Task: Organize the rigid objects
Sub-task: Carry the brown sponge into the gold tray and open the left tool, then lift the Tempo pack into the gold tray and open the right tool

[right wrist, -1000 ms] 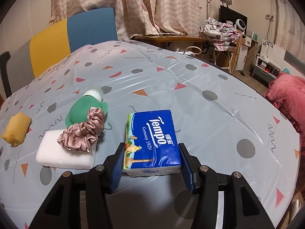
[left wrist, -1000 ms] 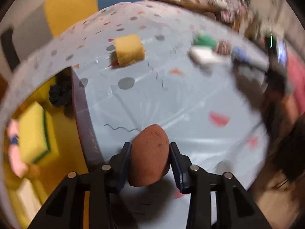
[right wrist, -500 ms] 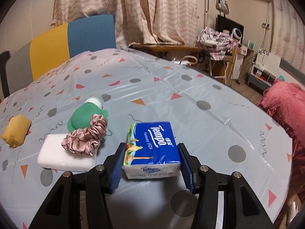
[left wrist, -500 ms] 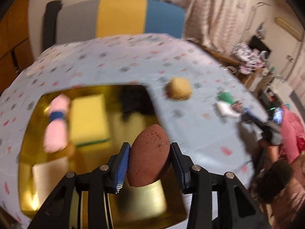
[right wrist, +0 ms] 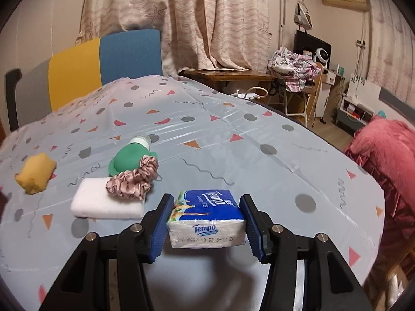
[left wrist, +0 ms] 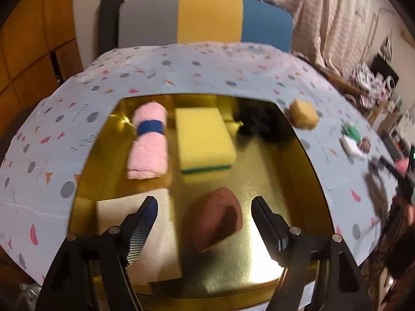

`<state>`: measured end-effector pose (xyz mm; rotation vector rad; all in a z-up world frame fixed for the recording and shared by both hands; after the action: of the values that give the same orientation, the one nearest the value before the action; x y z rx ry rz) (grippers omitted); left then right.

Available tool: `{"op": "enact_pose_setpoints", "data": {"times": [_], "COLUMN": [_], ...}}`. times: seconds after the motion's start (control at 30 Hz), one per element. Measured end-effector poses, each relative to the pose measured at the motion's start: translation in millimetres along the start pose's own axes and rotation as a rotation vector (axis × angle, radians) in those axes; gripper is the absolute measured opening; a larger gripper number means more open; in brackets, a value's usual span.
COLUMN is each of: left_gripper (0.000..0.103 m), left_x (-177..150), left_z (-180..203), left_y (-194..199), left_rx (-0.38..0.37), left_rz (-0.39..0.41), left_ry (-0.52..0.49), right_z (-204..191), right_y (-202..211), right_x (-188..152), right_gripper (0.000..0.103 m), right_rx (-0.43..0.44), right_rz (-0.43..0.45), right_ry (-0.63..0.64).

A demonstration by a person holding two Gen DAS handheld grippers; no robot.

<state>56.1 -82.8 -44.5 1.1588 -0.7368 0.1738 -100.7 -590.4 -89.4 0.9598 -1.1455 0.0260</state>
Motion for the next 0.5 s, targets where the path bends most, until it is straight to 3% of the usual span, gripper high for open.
{"op": "enact_pose_setpoints", "data": {"times": [0.17, 0.43, 0.5], "left_gripper": [0.076, 0.076, 0.076], "left_x": [-5.6, -21.4, -24.3], "left_z": [-19.2, -14.3, -13.9], "left_y": [15.8, 24.4, 25.4], "left_rx": [-0.070, -0.140, -0.152], "left_rz": [0.037, 0.048, 0.046], "left_ry": [0.079, 0.082, 0.085], "right_z": [1.7, -21.4, -32.3], "right_y": [27.4, 77.6, 88.9], "right_x": [-5.3, -7.3, -8.7], "right_gripper": [0.053, 0.053, 0.045], "right_rx": [0.024, 0.145, 0.186], "right_rz": [0.007, 0.008, 0.005], "right_ry": [0.006, 0.010, 0.018]}}
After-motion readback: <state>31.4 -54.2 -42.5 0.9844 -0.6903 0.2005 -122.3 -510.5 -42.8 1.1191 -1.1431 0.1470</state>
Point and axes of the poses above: each gripper's, at about its wrist camera, not at the fingertips, and y roughly against the way its jaws point, z to its right, x to its top, the point moved 1 cm from there along -y, roughly the way its jaws point, and after that the axes turned 7 degrees about -x, right-handed, at the moved point
